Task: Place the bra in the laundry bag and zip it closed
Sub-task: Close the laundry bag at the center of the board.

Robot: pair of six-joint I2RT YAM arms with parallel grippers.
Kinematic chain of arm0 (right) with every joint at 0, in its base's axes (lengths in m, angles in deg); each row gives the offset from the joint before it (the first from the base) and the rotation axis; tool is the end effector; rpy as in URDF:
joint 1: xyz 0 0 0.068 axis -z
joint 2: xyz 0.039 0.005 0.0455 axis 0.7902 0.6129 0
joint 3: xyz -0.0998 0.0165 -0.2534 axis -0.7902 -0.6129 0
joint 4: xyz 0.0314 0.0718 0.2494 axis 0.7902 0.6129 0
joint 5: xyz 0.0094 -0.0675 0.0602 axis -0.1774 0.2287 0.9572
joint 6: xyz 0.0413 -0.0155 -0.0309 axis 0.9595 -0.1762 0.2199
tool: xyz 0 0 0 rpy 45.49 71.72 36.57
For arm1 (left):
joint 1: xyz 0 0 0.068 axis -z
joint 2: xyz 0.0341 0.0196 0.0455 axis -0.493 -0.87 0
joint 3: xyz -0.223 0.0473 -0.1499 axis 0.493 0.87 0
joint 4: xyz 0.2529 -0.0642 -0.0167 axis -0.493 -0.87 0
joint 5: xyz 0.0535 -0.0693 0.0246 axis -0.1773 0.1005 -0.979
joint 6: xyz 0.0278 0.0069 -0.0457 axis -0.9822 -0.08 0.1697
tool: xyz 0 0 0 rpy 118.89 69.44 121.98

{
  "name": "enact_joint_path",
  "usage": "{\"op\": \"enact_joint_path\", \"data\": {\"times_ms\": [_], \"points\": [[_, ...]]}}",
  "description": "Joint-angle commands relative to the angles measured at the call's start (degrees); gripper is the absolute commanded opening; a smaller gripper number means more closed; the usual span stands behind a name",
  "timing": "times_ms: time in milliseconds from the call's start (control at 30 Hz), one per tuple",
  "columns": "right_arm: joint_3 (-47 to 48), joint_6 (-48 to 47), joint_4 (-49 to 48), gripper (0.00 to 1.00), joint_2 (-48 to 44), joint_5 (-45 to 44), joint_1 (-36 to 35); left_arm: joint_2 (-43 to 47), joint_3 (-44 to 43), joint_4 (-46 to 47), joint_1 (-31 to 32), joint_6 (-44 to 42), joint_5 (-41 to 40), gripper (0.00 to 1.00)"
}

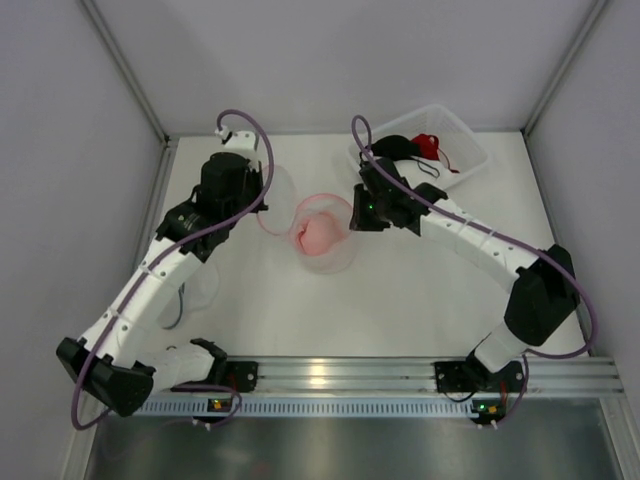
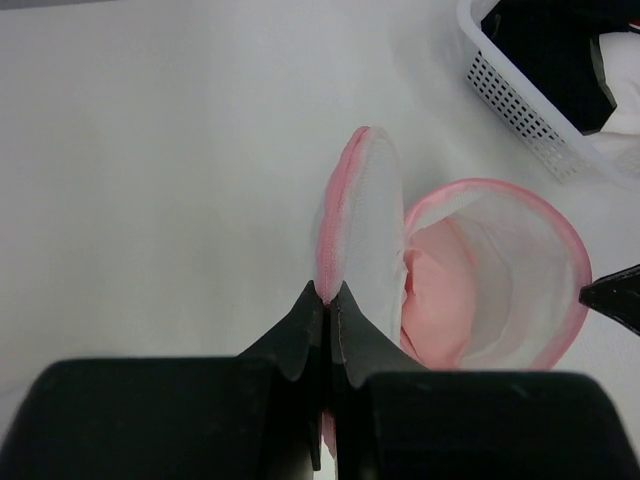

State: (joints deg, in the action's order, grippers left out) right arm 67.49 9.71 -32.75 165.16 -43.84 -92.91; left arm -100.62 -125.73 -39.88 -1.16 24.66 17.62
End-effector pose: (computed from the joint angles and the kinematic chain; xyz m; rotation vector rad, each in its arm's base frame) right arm 0.2682 0.2281 0.2999 -0.1159 2.4751 0.5198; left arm 0.2198 -0.1076 0.3981 0.0947 2.0167 -0.1754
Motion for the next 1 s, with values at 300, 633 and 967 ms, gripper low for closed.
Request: {"op": "enact_joint_path", "data": {"times_ms": [300,633,967], "points": [[-7.06,1.24,-7.18,0.00,-7.37,-1.11,0.72,-11.13,-12.10,1.92,14.41,-11.11,-10.25,0.04],[-11.37,3.79,-9.82,0.00,-13.17,-1.11,1.59,-17.04,-17.56,-1.33,19.34,-23.33,-29.94,0.01],[-17.26,6.61,-11.93,0.00,-16.34,0.13,2.12,-18.18,-18.71,-1.25,19.43,-24.31,-30.22,0.01]]}}
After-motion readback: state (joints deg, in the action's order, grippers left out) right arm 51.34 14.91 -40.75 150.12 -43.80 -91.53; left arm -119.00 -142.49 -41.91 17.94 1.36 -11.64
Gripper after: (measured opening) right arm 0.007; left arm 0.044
